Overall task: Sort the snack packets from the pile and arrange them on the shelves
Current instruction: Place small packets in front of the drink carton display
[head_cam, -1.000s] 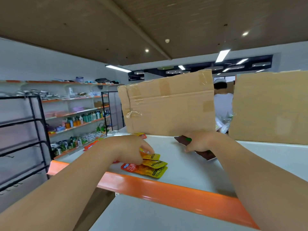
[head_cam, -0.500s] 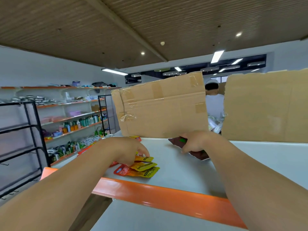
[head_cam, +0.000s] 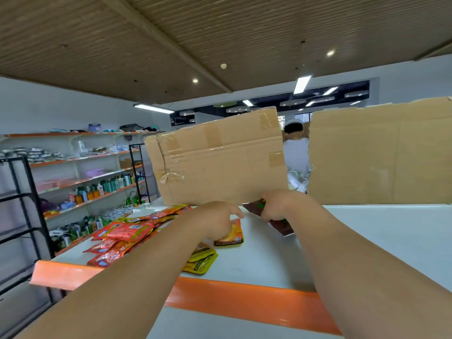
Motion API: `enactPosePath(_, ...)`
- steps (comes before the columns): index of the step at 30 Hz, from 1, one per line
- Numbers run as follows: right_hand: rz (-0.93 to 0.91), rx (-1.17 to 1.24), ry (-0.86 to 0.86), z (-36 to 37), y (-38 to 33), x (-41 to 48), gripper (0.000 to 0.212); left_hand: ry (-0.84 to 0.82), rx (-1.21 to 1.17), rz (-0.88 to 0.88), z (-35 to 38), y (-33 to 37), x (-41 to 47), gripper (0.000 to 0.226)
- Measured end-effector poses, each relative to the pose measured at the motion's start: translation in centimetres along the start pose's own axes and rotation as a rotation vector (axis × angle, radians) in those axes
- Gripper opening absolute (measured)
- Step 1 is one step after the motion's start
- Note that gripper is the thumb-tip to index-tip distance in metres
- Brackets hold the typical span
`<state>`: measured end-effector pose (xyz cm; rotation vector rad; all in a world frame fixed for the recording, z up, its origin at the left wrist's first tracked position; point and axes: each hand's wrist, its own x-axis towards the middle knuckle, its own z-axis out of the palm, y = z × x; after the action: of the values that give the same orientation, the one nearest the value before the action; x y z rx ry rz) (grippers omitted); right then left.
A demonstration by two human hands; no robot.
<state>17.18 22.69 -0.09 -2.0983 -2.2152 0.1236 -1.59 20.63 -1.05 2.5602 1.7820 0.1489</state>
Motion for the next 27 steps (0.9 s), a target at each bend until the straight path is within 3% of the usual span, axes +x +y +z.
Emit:
enactPosePath(4,0.005,0.006,-0.016,0.1,0.4,0.0,0.046,0.034,-0.072,-0.040,0.3,1.9,0.1,0.021)
enactPosePath(11,0.002,-0.147,-0.069,0.2,0.1,0.0,0.058,0.085,0.030,-0.102,1.1,1.8,-0.7,0.034)
enactPosePath(19,0.046,-0.186,-0.094,0.2,-0.4,-1.0,0.075,0.124,-0.164,-0.124,1.5,0.7,-0.9,0.042)
enactPosePath(27,0.184,0.173,0.093,0.7,1.2,-5.6,0.055,0.227,-0.337,0.011,1.8,1.0,-0.7,0.038)
